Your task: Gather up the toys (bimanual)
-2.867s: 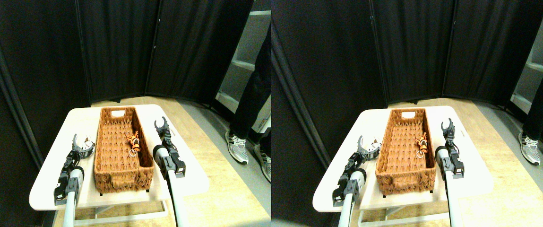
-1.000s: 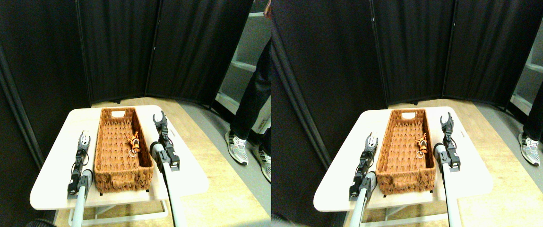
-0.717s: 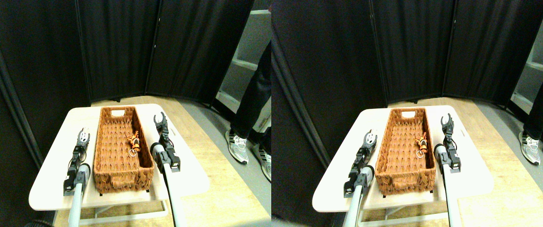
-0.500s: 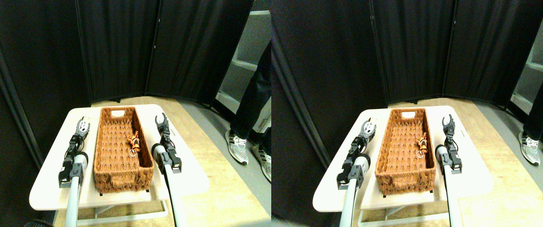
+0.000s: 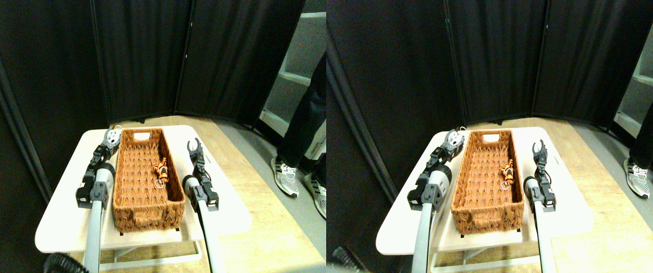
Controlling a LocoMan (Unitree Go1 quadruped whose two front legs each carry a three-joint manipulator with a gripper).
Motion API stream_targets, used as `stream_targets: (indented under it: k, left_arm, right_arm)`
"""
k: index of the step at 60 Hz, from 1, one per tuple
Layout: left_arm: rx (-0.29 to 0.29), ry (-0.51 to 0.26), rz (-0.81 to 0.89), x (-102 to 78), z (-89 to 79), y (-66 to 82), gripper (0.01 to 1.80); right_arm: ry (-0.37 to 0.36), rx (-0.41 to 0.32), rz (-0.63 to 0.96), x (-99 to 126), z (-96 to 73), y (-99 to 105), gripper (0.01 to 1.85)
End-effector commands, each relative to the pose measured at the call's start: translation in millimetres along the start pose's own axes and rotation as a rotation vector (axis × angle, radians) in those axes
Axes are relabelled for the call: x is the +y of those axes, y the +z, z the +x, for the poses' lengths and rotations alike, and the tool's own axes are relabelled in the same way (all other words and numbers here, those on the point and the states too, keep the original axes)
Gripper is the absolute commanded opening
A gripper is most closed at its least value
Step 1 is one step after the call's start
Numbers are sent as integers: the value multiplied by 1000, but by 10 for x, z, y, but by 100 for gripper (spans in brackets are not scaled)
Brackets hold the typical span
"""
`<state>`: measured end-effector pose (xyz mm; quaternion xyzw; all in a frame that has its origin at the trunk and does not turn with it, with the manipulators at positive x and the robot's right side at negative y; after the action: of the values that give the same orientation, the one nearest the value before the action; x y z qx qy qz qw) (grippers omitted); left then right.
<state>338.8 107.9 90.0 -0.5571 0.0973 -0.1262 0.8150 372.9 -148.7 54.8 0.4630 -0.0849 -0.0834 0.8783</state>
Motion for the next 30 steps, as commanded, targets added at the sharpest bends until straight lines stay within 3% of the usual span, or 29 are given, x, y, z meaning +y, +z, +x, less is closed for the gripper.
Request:
stream_targets:
  k: [1,8,17,30]
  left_arm:
    - [6,-44,0,-159,25,-149,1]
    - [53,-58,4,-250,53,-354,1]
    - [104,-69,-11,-305,86,-495,1]
    - [82,-41,9,-262,83,-467,1]
  right_arm:
    - [23,-26,20,54,-2,51,10]
    - [23,-33,20,45,-5,62,10]
    - [24,-36,0,34,-16,89,11]
    - [28,-36,15,20,-19,134,8]
